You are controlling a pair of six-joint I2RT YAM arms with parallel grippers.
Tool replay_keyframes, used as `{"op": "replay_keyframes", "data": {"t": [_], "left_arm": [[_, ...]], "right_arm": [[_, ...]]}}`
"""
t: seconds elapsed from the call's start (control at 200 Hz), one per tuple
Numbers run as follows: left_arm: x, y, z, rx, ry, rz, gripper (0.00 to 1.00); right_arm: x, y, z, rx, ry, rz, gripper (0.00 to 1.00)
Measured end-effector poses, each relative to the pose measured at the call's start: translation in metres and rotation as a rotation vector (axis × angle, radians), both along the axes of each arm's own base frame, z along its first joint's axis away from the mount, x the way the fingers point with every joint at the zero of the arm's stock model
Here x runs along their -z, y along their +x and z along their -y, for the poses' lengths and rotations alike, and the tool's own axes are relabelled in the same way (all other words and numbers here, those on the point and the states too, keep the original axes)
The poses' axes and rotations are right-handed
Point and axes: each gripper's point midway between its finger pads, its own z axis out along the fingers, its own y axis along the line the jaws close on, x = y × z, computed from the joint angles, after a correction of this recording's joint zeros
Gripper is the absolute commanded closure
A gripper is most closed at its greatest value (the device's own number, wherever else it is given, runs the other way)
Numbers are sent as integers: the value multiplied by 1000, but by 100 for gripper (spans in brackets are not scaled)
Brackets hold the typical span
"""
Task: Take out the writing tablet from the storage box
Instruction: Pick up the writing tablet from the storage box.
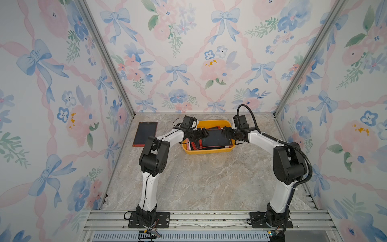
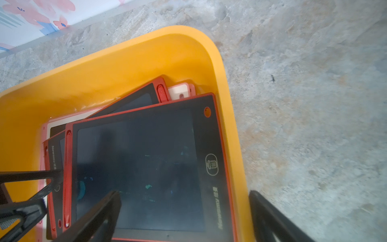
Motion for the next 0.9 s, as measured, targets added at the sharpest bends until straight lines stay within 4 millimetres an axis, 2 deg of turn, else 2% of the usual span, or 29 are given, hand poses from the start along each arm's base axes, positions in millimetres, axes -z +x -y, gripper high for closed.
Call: {"op": "replay_keyframes", "data": {"t": [0.185,0.35,0.565,0.73,0.9], "left_arm": [[-5,-2,3,-17,-74,4,10],[-20,-4,5,-52,-208,24,13],[-35,-2,9,-66,-310,54,12],[-53,0,15,-40,-363,101,12],[-83,-1,24,3,-440,157,13]], "right_arm": [[0,2,5,14,-7,2,3],[1,3,11,33,-22,4,3],[2,5,16,46,-32,4,3],[2,5,18,52,-37,5,3],[3,5,18,54,-38,5,3]]}}
